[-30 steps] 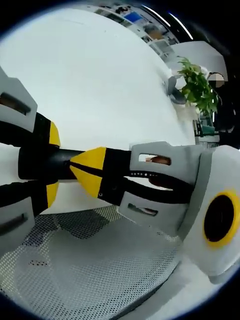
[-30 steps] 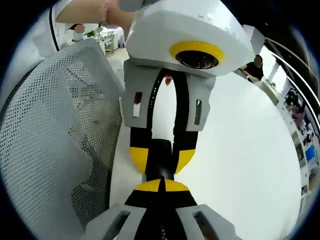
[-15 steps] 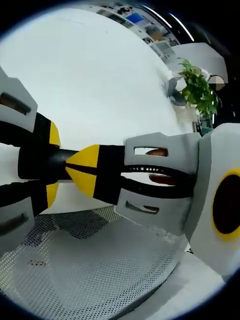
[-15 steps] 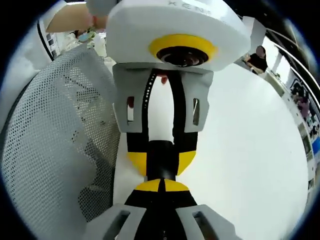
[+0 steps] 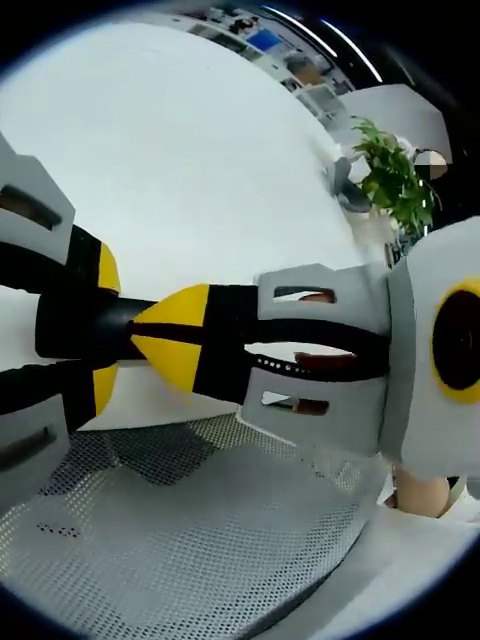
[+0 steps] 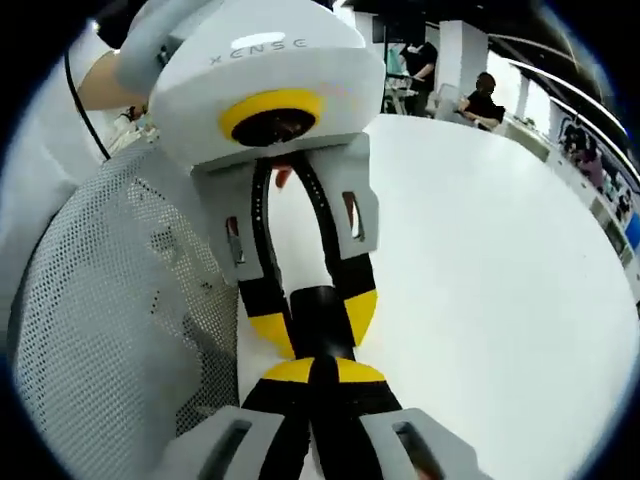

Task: Press the specified remote control buttons in sequence, fully releasing each button before pressing the next.

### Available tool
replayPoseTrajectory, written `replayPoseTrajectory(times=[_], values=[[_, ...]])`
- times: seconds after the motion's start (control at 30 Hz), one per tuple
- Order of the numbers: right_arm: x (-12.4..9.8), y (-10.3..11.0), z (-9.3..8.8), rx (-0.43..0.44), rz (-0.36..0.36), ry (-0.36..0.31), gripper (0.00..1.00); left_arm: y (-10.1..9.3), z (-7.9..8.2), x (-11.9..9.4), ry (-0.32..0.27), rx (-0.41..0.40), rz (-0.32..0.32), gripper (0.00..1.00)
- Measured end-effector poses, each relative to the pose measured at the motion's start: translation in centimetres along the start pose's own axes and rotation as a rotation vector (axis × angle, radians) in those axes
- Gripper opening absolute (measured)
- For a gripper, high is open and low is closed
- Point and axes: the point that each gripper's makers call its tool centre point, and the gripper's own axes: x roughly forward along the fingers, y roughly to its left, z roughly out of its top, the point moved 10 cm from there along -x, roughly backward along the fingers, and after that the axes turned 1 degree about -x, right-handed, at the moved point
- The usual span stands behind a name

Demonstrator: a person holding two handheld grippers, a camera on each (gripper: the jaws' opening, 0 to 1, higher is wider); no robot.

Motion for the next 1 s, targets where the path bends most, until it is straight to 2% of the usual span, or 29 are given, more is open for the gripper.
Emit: replayPoseTrajectory(times=[0.03, 0.07, 0.1, 0.2, 0.27, 0.33, 0.43, 0.5, 0.63, 0.87, 0.93, 1.0], values=[[-0.3, -0.1, -0.4, -0.038, -0.040, 0.028, 0.11, 0.1, 0.1, 0.0, 0.007, -0.006, 0.000, 0.24], [-0.5, 0.0, -0.7, -0.052, -0.047, 0.041, 0.12, 0.1, 0.1, 0.0, 0.010, -0.007, 0.000, 0.24], [-0.8, 0.1, -0.9, -0.037, -0.042, 0.018, 0.14, 0.1, 0.0, 0.0, 0.010, -0.007, 0.000, 0.24], [-1.1, -0.1, -1.5, -0.002, -0.047, 0.022, 0.23, 0.0, 0.0, -0.1, 0.006, -0.008, 0.006, 0.25], [-1.1, -0.2, -1.8, 0.008, -0.034, 0.043, 0.23, -0.1, -0.1, -0.1, 0.000, 0.002, 0.011, 0.25], [-1.2, -0.3, -2.0, 0.012, -0.023, 0.061, 0.24, -0.1, -0.2, -0.1, -0.013, -0.021, 0.016, 0.25], [-1.3, -0.2, -2.0, 0.005, -0.014, 0.062, 0.23, -0.2, -0.1, -0.1, -0.010, -0.038, 0.023, 0.26], [-1.3, -0.3, -1.9, 0.005, -0.005, 0.068, 0.23, -0.2, 0.1, -0.1, -0.027, -0.038, 0.047, 0.32], [-1.1, -0.3, -1.9, -0.009, 0.011, 0.084, 0.23, -0.6, 1.3, -1.7, -0.137, -0.029, 0.146, 0.37], [-1.0, -0.6, -1.8, -0.013, 0.024, 0.086, 0.23, -1.6, 2.0, -4.1, -0.258, -0.131, 0.247, 0.51], [-0.9, -0.6, -1.9, -0.015, 0.027, 0.088, 0.23, -1.8, 2.2, -4.8, -0.307, -0.130, 0.305, 0.53], [-0.9, -0.7, -1.8, -0.015, 0.030, 0.089, 0.23, -2.0, 2.3, -5.5, -0.349, -0.185, 0.335, 0.54]])
